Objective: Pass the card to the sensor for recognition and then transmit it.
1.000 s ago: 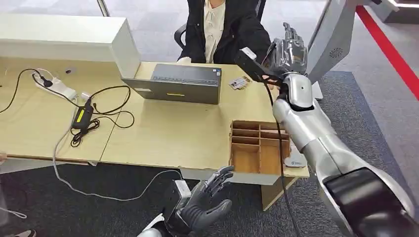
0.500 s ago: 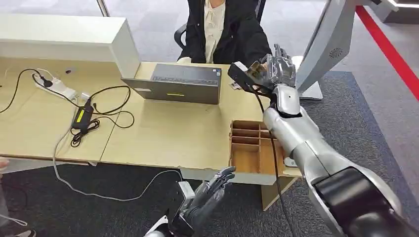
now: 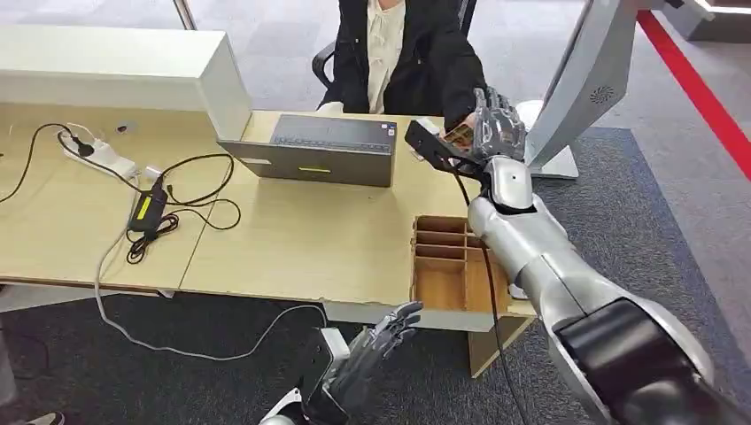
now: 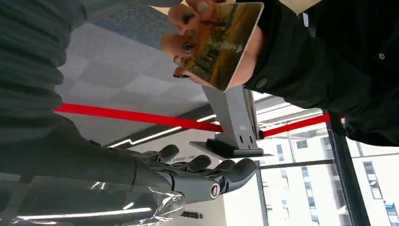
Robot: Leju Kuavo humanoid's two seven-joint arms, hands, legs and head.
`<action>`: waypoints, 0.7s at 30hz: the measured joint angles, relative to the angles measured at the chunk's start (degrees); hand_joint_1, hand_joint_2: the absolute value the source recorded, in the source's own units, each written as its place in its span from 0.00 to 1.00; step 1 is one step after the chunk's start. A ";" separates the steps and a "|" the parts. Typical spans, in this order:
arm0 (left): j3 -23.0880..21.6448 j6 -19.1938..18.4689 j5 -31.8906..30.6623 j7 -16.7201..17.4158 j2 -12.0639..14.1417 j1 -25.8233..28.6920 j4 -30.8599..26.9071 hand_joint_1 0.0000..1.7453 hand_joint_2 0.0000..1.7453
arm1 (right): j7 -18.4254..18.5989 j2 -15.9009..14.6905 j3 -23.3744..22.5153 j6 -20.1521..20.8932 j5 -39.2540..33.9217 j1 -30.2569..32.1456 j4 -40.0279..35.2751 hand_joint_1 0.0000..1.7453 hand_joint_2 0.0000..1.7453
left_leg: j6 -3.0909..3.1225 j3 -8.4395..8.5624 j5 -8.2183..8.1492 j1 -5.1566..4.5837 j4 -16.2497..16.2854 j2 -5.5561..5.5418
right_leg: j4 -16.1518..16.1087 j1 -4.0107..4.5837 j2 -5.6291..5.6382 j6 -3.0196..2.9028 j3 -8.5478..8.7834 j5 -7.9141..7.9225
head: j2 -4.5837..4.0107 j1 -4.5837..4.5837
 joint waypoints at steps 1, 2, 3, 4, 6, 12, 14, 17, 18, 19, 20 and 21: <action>0.02 0.00 -0.15 -0.02 0.00 0.02 0.02 0.00 0.00 | -0.53 0.07 0.00 -0.46 -0.80 -0.01 0.11 0.00 1.00 | 0.00 0.00 0.00 0.00 0.00 0.00 | 0.00 0.00 0.00 0.00 0.01 0.00 | 0.00 0.02; 0.07 0.00 -0.44 -0.02 0.00 0.10 0.02 0.00 0.00 | -1.89 0.18 0.00 -1.56 -2.35 -0.02 0.20 0.00 1.00 | 0.00 0.00 0.00 0.00 0.00 0.00 | 0.01 0.00 0.00 0.00 0.01 0.00 | 0.00 0.02; 0.18 0.20 -0.90 -0.07 0.00 0.23 0.02 0.00 0.00 | -4.12 0.33 0.00 -3.64 -4.41 -0.06 0.22 0.00 1.00 | 0.00 -0.01 0.00 0.00 0.00 0.01 | 0.01 0.00 0.00 0.00 0.01 0.01 | 0.00 0.02; 0.35 0.48 -1.33 -0.13 0.02 0.41 0.02 0.00 0.00 | -6.68 0.50 -0.07 -5.79 -6.22 -0.21 0.20 0.00 1.00 | 0.00 0.00 0.00 0.00 0.00 0.01 | 0.01 0.00 0.00 0.01 0.00 0.01 | 0.00 0.02; 0.74 1.27 -2.21 -0.15 0.02 0.86 0.02 0.00 0.00 | -11.71 0.81 -0.77 -8.68 -7.76 -0.54 -0.64 0.00 1.00 | 0.00 0.00 0.00 0.00 0.00 0.00 | 0.01 0.00 0.00 0.01 0.01 0.01 | 0.00 0.02; 2.14 4.22 -4.48 1.68 0.35 1.90 0.00 0.00 0.00 | -27.52 3.32 -6.50 -9.86 -10.41 3.80 -10.48 0.00 1.00 | 0.00 0.04 0.00 0.05 -0.01 -0.02 | 0.02 0.05 -0.01 -0.01 0.04 -0.01 | 0.00 0.02; 2.84 5.01 -4.61 2.40 0.63 2.48 -0.33 0.00 0.00 | -29.22 4.00 -8.50 -10.03 -12.63 9.42 -19.62 0.00 1.00 | -0.01 0.08 0.00 0.13 -0.01 -0.08 | -0.04 0.12 -0.08 0.00 0.16 -0.04 | 0.00 0.09; 3.74 5.88 -4.88 3.08 1.18 3.55 -1.07 0.00 0.00 | -30.55 4.28 -11.32 -10.17 -13.75 19.68 -33.07 0.00 1.00 | -0.02 0.08 -0.02 0.11 -0.01 -0.13 | -0.06 0.10 -0.10 0.01 0.16 -0.05 | 0.00 0.00; 3.82 6.01 -4.96 3.13 1.33 3.69 -1.27 0.00 0.00 | -30.84 4.26 -12.00 -10.17 -14.22 22.23 -36.38 0.00 1.00 | -0.02 0.09 -0.02 0.10 -0.01 -0.12 | -0.08 0.10 -0.10 0.01 0.16 -0.05 | 0.00 0.04; 3.91 6.17 -4.96 3.19 1.47 3.90 -1.49 0.00 0.00 | -31.19 4.20 -12.68 -10.17 -14.41 25.09 -39.25 0.00 1.00 | -0.01 0.10 -0.03 0.09 -0.01 -0.11 | -0.12 0.10 -0.09 0.01 0.15 -0.05 | 0.00 0.02; 4.04 6.27 -4.94 3.26 1.57 4.08 -1.71 0.00 0.00 | -31.76 4.11 -13.42 -10.19 -14.54 27.48 -42.50 0.00 1.00 | 0.00 0.10 -0.03 0.08 -0.01 -0.10 | -0.14 0.09 -0.09 0.01 0.15 -0.05 | 0.00 0.02; 4.18 6.41 -4.94 3.28 1.66 4.19 -1.79 0.00 0.00 | -32.13 4.06 -14.12 -10.17 -14.91 29.89 -45.37 0.00 1.00 | 0.01 0.11 -0.04 0.08 -0.01 -0.10 | -0.16 0.09 -0.09 0.01 0.16 -0.05 | 0.00 0.00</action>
